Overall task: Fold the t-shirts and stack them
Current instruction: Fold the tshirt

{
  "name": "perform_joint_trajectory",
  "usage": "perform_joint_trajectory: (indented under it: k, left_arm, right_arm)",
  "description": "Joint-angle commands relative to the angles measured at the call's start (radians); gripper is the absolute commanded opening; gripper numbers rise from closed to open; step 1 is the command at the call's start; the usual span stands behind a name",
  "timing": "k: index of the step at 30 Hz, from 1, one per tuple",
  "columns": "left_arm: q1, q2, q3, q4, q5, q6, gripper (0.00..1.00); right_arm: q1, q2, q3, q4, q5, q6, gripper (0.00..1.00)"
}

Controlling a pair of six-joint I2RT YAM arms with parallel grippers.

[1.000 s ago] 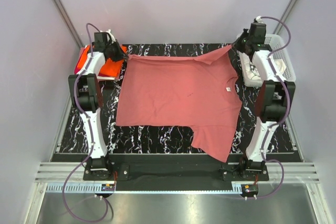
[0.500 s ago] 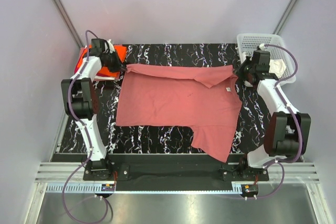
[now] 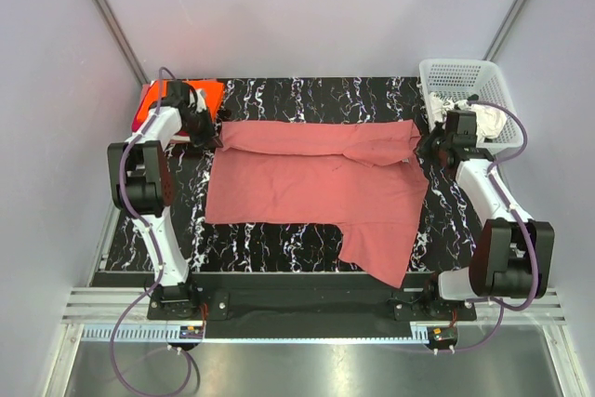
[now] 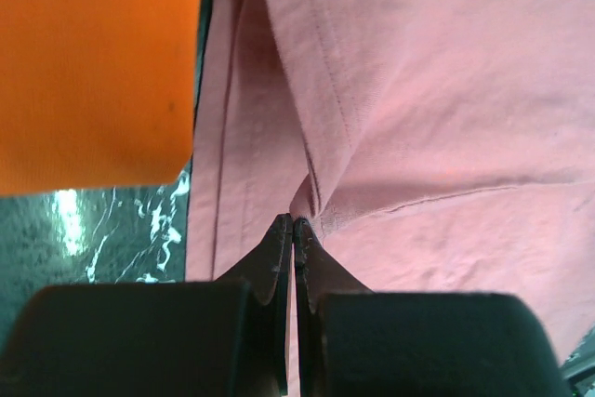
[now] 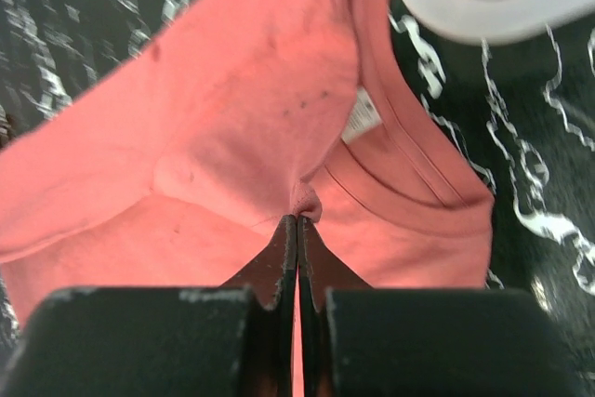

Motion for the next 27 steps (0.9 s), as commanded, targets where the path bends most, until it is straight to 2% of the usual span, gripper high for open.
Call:
perform_joint_trajectory:
  k: [1,9,11,18,20,22,26,27]
  left_arm:
    - [-0.013,-0.064,-0.009,-0.028,-0.078,0.032,0.0]
    - [-0.024,-0.038,0.011,-0.029,-0.161,0.041,0.0]
    - [-0.031,-0.019,0.022,-0.031,-0.185,0.045,0.06]
    - [-0.034,0.017,0.084,-0.009,-0.25,0.018,0.06]
    - [-0.036,0.031,0.091,-0.008,-0.231,0.018,0.11]
    - [-0.036,0.034,0.083,-0.011,-0.19,0.029,0.13]
    - [-0.036,0.001,0.051,-0.026,-0.23,0.02,0.2]
    - [-0.037,-0.004,0.06,-0.045,-0.216,0.023,0.2]
  right_arm:
    - [-0.005,-0.022,-0.023,-0.035,0.051,-0.017,0.0]
    - [-0.005,-0.037,-0.044,-0.037,0.011,-0.012,0.0]
    - [-0.005,-0.04,-0.047,-0.037,-0.036,-0.009,0.0]
    - [-0.005,-0.063,-0.105,-0.037,-0.079,0.018,0.0]
    - [-0.003,-0.063,-0.127,-0.035,-0.096,0.031,0.0]
    - [-0.005,-0.059,-0.162,-0.019,-0.13,0.054,0.0]
    - [-0.005,-0.057,-0.196,0.0,-0.148,0.078,0.0]
    - [-0.005,-0.063,-0.199,-0.003,-0.139,0.081,0.03]
